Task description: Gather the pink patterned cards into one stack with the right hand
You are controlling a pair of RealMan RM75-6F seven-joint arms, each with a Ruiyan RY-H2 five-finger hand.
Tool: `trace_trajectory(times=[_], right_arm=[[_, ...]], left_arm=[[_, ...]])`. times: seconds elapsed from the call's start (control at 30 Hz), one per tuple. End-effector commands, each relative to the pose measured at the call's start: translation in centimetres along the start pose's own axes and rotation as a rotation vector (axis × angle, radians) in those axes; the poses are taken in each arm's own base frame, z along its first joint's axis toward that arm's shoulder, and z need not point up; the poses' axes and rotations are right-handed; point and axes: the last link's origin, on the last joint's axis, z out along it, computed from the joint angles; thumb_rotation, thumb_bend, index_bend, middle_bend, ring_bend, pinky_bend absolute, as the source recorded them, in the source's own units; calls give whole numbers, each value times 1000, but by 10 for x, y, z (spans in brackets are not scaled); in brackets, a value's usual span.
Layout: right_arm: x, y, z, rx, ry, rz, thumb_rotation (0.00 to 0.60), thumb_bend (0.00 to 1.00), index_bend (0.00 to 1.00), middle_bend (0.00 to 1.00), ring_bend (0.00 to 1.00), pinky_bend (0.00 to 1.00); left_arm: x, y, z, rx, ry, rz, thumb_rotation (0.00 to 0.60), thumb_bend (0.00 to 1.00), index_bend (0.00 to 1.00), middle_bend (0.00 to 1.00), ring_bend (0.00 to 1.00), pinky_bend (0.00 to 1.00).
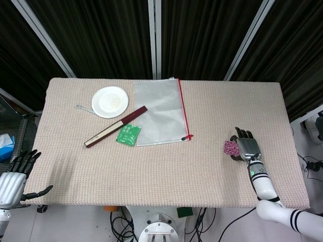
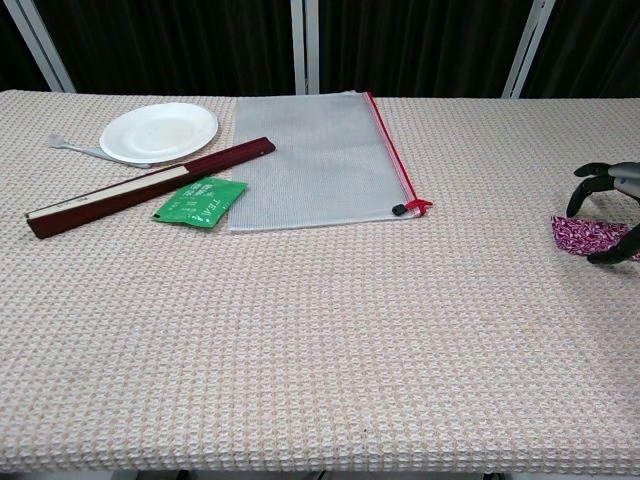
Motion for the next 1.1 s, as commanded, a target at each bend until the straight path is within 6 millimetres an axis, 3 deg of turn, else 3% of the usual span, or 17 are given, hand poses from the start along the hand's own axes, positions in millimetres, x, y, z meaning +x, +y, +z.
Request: trace_trajectory(times=[0.03, 0.5, 0.77, 0.9, 0.97, 1.1], right_arm=[[0, -1, 0, 6, -1, -6, 593, 477, 365, 0, 0, 0], [0, 3, -2, 7, -3, -2, 592, 517, 425, 0, 0, 0], [2, 4, -5, 17, -8, -11, 592, 470, 195, 0, 0, 0], [6, 5, -10, 29, 2, -3, 592, 458, 147, 0, 0, 0], [12, 5, -19, 42, 26, 11, 592, 454, 133, 0, 0, 0], [29, 15, -57, 84, 94, 24, 592, 442, 74, 0, 0, 0]], left_arm=[[-1, 0, 0, 2, -3, -1, 288, 93, 66, 37, 0, 118], [-1, 0, -1, 1, -3, -1, 291, 94, 65, 37, 0, 118], [-1, 1, 0, 0, -2, -1, 287, 94, 65, 37, 0, 118], [0, 1, -1, 1, 2, -1, 287, 93, 65, 37, 0, 118], [0, 0, -2, 2, 5, 0, 291, 94, 65, 37, 0, 118], [1, -1, -3, 8, 9, 0, 289, 94, 66, 37, 0, 118]])
